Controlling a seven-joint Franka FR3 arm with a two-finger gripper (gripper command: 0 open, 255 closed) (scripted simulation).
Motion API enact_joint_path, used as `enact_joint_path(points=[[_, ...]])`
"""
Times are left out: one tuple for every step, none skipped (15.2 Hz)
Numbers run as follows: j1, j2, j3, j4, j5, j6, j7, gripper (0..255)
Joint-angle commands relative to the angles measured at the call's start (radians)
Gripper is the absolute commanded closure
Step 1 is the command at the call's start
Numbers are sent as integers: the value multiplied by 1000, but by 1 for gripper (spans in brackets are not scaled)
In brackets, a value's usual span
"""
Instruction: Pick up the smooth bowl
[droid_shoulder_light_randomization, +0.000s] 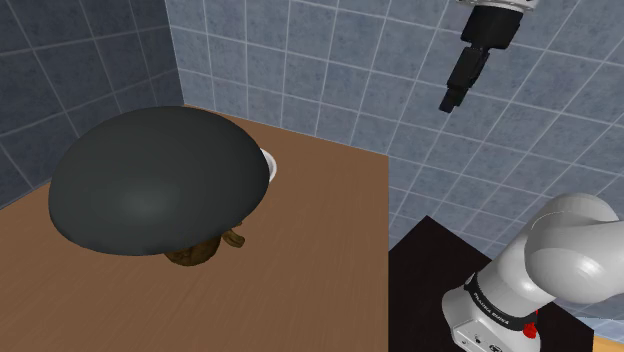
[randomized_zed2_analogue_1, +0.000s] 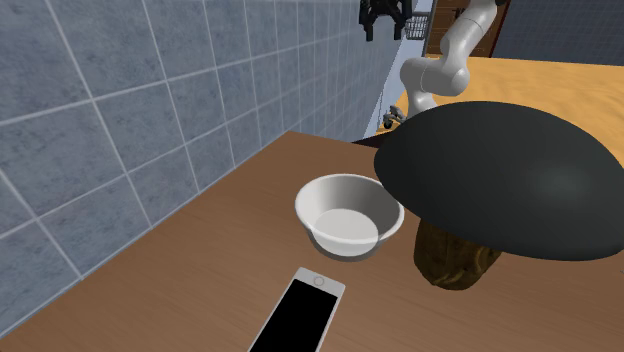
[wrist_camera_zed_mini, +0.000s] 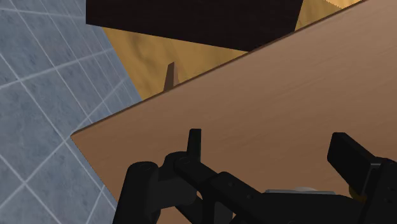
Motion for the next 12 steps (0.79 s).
enact_joint_path(points=[[0,0,0,0,0,0,0,0],[2,18,8,-11,13,32,12,0],[4,37,16,-21,26,63,23,0],[6,57,25,-29,39,95,34,0],[8,79,33,-36,51,127,45,0],[11,101,41,-42,63,158,55,0],[13,125,49,-46,75,190,65,0],[16,150,57,-48,87,221,74,0],[19,175,64,-50,98,252,84,0],[21,202,72,-50,109,283,92,0],[24,230,80,-48,120,313,101,0],[27,259,87,-45,131,343,109,0]])
